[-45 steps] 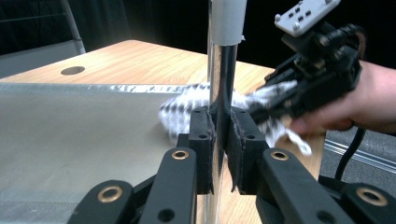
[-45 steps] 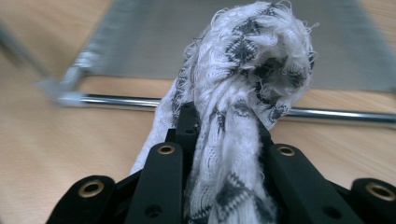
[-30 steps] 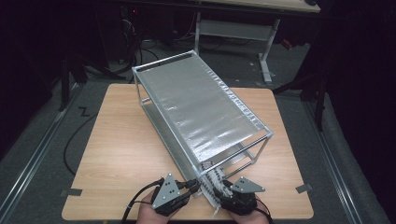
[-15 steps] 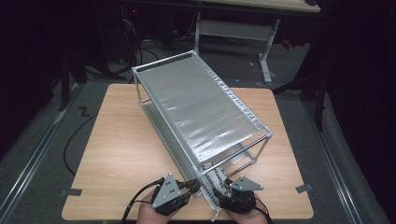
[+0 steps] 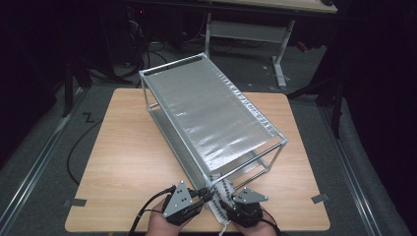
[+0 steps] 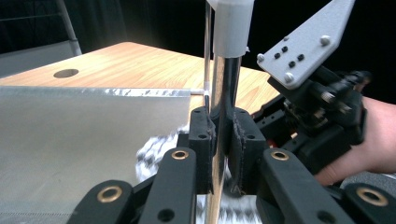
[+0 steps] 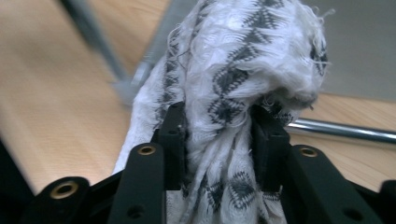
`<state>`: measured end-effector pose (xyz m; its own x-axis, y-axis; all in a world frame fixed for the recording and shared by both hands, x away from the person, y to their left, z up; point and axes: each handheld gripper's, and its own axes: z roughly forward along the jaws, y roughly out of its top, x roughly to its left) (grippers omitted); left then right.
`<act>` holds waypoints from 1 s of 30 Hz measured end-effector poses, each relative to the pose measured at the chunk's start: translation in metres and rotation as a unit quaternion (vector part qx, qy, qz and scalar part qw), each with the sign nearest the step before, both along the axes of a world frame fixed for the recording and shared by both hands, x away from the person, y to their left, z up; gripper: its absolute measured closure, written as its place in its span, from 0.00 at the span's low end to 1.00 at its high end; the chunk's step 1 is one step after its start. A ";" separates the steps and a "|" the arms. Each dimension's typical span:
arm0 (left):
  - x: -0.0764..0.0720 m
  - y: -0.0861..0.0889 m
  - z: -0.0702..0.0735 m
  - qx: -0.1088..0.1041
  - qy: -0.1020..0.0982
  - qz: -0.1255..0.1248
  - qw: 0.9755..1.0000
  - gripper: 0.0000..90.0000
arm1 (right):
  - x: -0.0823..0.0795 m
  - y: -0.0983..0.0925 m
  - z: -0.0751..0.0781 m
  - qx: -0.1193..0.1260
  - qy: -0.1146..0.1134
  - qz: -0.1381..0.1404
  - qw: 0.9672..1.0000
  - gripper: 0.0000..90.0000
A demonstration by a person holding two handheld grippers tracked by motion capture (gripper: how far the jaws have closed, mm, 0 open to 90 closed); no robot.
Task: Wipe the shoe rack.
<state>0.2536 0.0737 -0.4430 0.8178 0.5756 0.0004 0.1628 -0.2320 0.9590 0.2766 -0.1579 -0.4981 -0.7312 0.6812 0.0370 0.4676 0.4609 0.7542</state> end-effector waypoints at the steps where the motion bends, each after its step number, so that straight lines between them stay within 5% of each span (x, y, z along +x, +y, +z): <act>1: 0.000 0.000 0.000 0.000 0.000 0.000 1.000 0.90 | -0.001 0.003 0.000 0.000 0.001 0.006 1.000 0.74; 7: -0.001 0.001 -0.001 -0.004 0.002 0.003 1.000 0.90 | -0.005 0.020 0.001 -0.002 0.002 0.041 0.999 0.79; 14: -0.001 0.003 -0.001 -0.005 0.004 0.005 1.000 0.90 | -0.004 0.020 0.000 -0.008 -0.003 0.042 0.999 0.82; 30: -0.004 0.006 0.000 -0.002 0.003 0.009 1.000 0.90 | 0.025 -0.027 0.001 -0.007 0.006 -0.062 0.998 0.83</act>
